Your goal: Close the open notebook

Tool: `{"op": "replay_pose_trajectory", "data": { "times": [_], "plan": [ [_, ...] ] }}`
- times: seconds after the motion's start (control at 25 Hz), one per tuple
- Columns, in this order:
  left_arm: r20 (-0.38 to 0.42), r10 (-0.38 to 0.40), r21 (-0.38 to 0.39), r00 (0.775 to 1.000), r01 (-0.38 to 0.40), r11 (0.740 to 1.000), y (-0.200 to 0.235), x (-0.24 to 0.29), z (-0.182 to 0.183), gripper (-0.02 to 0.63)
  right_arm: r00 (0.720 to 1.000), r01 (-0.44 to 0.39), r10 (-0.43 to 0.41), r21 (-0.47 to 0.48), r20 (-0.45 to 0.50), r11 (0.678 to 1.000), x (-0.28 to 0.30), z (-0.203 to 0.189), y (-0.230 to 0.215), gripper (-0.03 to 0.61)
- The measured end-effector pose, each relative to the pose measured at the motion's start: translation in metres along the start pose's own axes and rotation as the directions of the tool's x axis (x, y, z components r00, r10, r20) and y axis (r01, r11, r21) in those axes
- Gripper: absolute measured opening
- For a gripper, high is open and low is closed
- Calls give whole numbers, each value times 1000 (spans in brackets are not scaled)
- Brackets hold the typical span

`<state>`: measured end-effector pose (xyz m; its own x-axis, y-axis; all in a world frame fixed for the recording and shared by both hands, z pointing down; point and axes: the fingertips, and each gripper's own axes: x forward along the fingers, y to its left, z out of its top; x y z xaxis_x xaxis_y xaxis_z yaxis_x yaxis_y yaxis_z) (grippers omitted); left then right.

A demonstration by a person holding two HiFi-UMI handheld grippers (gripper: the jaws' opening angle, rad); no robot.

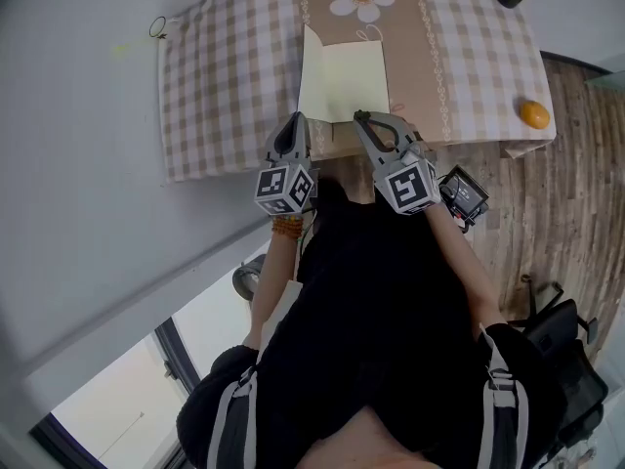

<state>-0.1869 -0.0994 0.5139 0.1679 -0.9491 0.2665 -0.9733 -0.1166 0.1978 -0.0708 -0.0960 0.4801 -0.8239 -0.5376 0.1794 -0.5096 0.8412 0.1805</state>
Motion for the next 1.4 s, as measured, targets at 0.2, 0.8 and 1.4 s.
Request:
{"op": "replay_pose_trajectory", "data": {
  "times": [0.2, 0.8, 1.4],
  "plan": [
    [-3, -17, 8, 1000, 17, 1000, -5, 1, 0, 11, 1000, 8, -8, -1, 0, 1000, -3, -1, -2, 6],
    [-4, -54, 14, 999, 54, 998, -19, 6, -1, 11, 1000, 26, -26, 9, -10, 1000, -10, -5, -5, 6],
    [-23, -85, 20, 996, 86, 996, -33, 11, -6, 12, 999, 36, -35, 24, -17, 999, -15, -9, -7, 6]
  ]
}}
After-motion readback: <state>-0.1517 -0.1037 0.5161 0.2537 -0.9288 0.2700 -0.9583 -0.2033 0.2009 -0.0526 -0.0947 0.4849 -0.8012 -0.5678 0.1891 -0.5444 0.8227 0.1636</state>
